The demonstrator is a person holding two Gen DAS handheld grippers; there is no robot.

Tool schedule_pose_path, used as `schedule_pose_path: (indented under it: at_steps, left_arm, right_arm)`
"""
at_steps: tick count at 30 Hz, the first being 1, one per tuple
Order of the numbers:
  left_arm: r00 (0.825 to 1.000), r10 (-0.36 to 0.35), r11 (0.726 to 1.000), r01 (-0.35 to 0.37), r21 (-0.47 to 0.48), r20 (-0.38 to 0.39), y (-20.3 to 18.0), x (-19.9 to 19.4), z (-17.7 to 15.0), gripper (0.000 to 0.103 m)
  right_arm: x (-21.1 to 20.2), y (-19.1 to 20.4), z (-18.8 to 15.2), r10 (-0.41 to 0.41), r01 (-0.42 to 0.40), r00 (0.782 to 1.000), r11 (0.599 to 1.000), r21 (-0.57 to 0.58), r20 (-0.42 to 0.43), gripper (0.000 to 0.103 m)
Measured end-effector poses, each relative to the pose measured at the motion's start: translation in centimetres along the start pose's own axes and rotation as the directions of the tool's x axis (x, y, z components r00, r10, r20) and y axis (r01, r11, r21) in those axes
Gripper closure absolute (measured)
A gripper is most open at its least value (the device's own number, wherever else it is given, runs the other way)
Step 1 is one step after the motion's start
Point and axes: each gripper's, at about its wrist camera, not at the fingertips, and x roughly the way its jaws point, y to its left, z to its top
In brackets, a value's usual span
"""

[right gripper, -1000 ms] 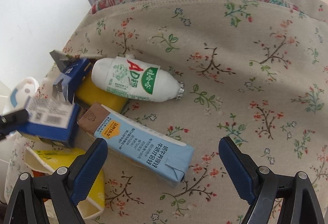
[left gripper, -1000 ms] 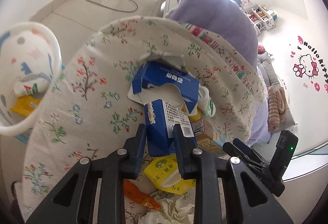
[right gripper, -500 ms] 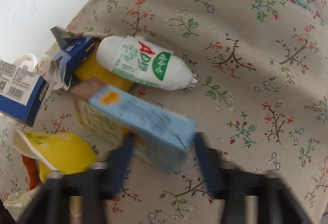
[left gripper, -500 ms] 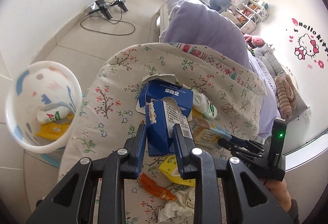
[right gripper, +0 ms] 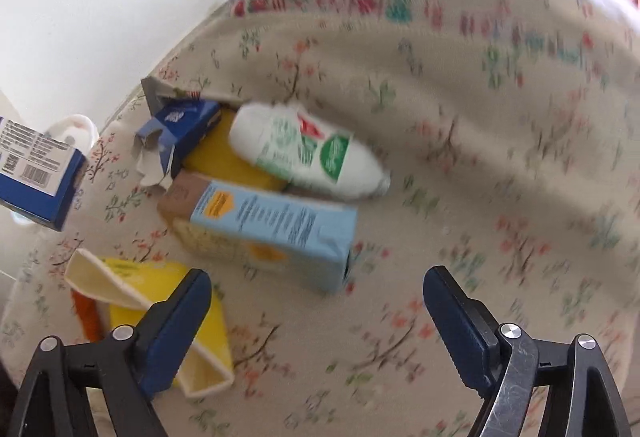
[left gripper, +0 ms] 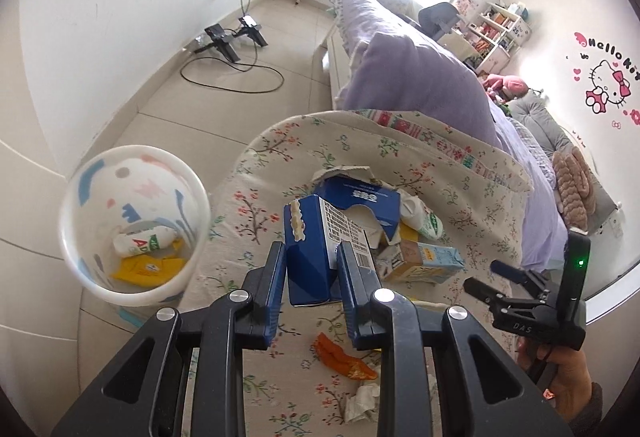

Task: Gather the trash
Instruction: 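Grasp the light-blue milk carton with the right tool while the left tool holds its carton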

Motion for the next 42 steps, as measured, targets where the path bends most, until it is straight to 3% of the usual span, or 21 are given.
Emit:
schedule_pose_path:
  at_steps: [8, 13, 17, 24, 29, 32, 33, 34, 36, 41, 42]
  left_arm:
    - [0.999, 0.043, 0.998, -0.043, -0.04, 0.003, 2.2, -0.4, 0.6, 0.076]
    - [0.998, 0.07, 0.997, -0.07, -0.042, 0.0, 3.3, -0.6, 0.6, 0.076]
    - [0.997, 0.076, 0.996, -0.076, -0.045, -0.003, 3.9, -0.6, 0.6, 0.076]
    - [0.997, 0.076, 0.996, -0.076, -0.04, -0.006, 3.9, -0.8, 0.5, 0.076]
    - [0.997, 0.082, 0.996, -0.082, -0.047, -0.012, 4.0, -0.8, 0.2, 0.076]
    - [0.996, 0.085, 0.995, -0.086, -0.049, -0.011, 4.1, -0.9, 0.2, 0.076]
    - [0.996, 0.086, 0.995, -0.086, -0.05, -0.01, 4.1, -0.9, 0.2, 0.076]
    - [0.996, 0.086, 0.995, -0.086, -0.051, -0.009, 4.1, -1.0, 0.1, 0.076]
    - [0.996, 0.086, 0.995, -0.086, -0.053, -0.008, 4.1, -1.0, 0.1, 0.076]
    - [0.996, 0.087, 0.995, -0.088, -0.051, -0.01, 4.1, -1.0, 0.0, 0.076]
    - [0.996, 0.088, 0.995, -0.088, -0.052, -0.011, 4.1, -0.9, 0.1, 0.076]
  right_arm:
    - [1.6, 1.9, 3.3, 0.065, -0.061, 0.996, 0.996, -0.064, 0.061, 0.014]
    - [4.2, 3.3, 3.8, 0.103, -0.102, 0.995, 0.986, -0.132, -0.005, 0.014]
    - [5.5, 3.7, 2.9, 0.072, -0.082, 0.996, 0.982, -0.168, -0.06, 0.015]
    - [4.8, 3.6, 1.8, 0.022, -0.034, 0.998, 0.976, -0.214, -0.057, 0.042]
    - [3.9, 2.9, 1.4, 0.034, -0.052, 0.995, 0.976, -0.211, -0.089, 0.05]
    - [3.6, 2.4, 1.4, 0.058, -0.075, 0.994, 0.979, -0.187, -0.092, 0.049]
    - [3.4, 2.0, 1.4, 0.061, -0.077, 0.994, 0.981, -0.18, -0.089, 0.043]
    - [3.5, 1.8, 1.4, 0.063, -0.078, 0.994, 0.982, -0.171, -0.087, 0.03]
    - [3.7, 1.4, 1.6, 0.053, -0.063, 0.996, 0.986, -0.152, -0.069, 0.018]
    - [5.1, 0.6, 1.5, 0.111, -0.119, 0.988, 0.99, -0.08, -0.107, 0.02]
    - [5.4, 0.7, 1.4, 0.112, -0.122, 0.987, 0.989, -0.085, -0.119, 0.031]
